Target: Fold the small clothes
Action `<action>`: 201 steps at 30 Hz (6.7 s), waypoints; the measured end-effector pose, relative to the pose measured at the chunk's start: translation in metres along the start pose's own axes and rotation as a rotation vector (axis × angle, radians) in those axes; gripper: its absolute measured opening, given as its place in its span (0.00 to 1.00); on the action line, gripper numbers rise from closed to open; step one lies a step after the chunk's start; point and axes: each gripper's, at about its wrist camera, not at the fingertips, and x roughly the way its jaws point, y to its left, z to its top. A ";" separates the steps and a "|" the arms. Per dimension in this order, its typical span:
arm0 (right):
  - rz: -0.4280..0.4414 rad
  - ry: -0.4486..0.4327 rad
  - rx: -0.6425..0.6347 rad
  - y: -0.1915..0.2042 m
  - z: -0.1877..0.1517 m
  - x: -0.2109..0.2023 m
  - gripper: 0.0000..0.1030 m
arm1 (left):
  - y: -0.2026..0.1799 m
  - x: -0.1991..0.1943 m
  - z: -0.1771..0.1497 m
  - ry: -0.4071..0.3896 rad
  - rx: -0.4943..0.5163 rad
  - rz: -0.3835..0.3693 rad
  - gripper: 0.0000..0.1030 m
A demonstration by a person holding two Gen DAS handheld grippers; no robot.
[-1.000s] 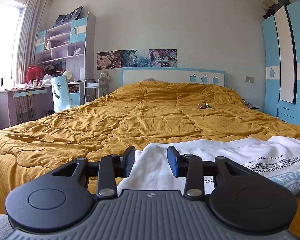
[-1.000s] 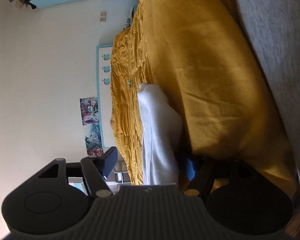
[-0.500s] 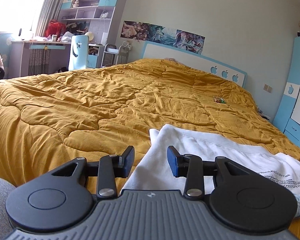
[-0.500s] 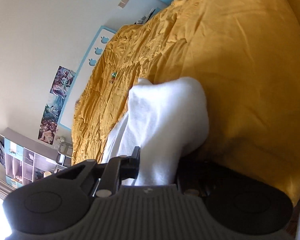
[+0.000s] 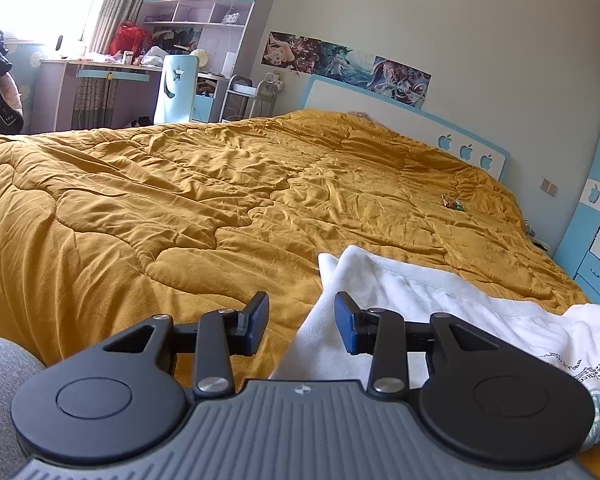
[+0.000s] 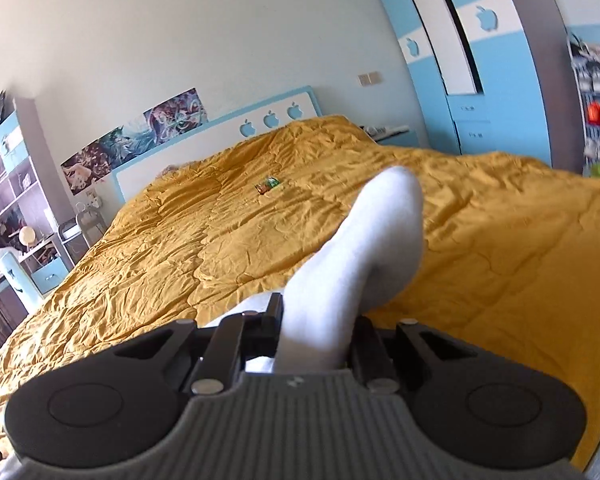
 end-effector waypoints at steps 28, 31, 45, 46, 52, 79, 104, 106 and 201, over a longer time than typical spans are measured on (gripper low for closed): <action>0.419 -0.151 -0.520 0.176 -0.034 -0.015 0.08 | 0.042 -0.001 0.012 -0.015 -0.218 0.116 0.43; 0.484 -0.077 -0.621 0.204 -0.071 -0.005 0.08 | 0.051 -0.001 0.014 -0.025 -0.259 0.177 0.43; 0.482 0.034 -0.948 0.230 -0.170 0.008 0.08 | 0.054 -0.002 0.015 -0.025 -0.244 0.207 0.42; 0.478 0.028 -0.962 0.231 -0.171 0.008 0.08 | 0.053 -0.003 0.015 -0.028 -0.241 0.209 0.42; 0.500 0.109 -0.788 0.227 -0.152 0.014 0.08 | 0.059 -0.003 0.015 -0.014 -0.272 0.225 0.42; 0.736 0.424 -0.770 0.236 -0.128 0.007 0.54 | 0.062 -0.015 0.024 -0.095 -0.257 0.290 0.41; 0.716 0.577 -0.313 0.075 -0.067 0.041 0.07 | -0.044 0.021 0.001 0.294 0.237 -0.017 0.03; 0.675 0.586 -0.347 0.073 -0.074 0.045 0.00 | -0.045 0.019 0.002 0.303 0.274 -0.015 0.04; 0.425 0.351 -0.432 0.144 -0.078 0.105 0.00 | -0.070 0.098 0.011 0.250 0.257 0.072 0.06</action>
